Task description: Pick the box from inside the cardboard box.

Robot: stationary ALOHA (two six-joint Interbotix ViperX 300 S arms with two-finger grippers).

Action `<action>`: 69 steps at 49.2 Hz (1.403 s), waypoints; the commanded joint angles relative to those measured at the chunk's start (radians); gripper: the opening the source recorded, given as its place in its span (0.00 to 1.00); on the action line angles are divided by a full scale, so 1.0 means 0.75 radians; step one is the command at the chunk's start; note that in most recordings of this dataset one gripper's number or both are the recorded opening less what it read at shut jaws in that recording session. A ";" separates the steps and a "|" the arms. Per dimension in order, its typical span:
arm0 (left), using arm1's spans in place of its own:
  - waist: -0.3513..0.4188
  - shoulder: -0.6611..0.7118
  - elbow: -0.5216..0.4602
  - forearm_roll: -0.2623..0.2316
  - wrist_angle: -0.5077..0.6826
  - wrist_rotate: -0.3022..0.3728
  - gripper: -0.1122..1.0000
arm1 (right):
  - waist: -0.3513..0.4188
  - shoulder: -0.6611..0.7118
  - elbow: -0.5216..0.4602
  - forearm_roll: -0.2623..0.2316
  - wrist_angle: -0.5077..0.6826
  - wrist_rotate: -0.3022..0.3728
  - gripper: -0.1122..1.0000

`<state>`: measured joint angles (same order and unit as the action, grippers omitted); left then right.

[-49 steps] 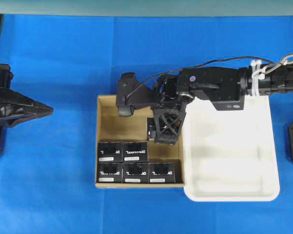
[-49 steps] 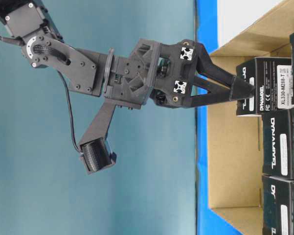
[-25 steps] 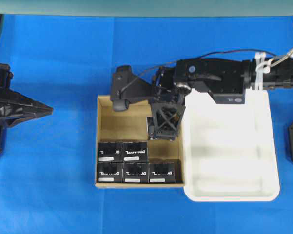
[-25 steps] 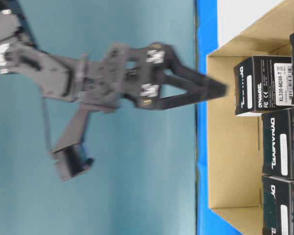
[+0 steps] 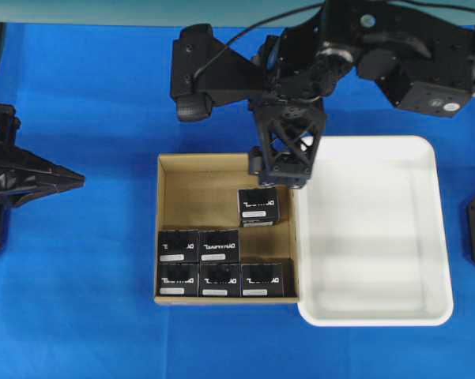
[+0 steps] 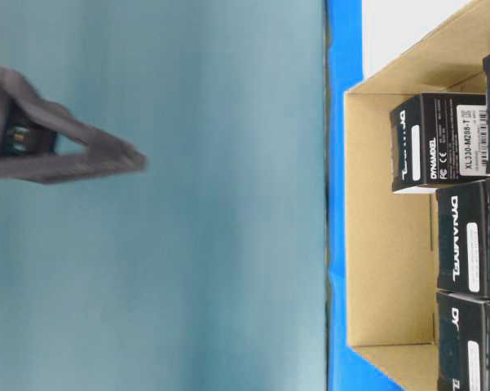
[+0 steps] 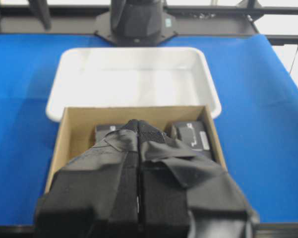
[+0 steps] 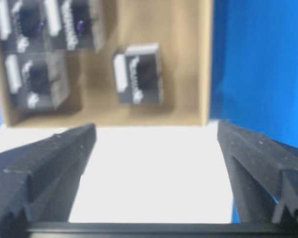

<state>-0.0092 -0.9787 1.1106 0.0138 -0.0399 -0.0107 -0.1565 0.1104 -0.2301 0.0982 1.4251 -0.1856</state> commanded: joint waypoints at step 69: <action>-0.020 0.006 -0.039 0.004 -0.006 0.000 0.04 | 0.072 0.147 0.571 0.002 -0.663 -0.098 1.00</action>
<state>-0.0230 -0.9787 1.1106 0.0138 -0.0399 -0.0107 -0.1058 0.2071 0.1902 0.0966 0.9373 -0.2577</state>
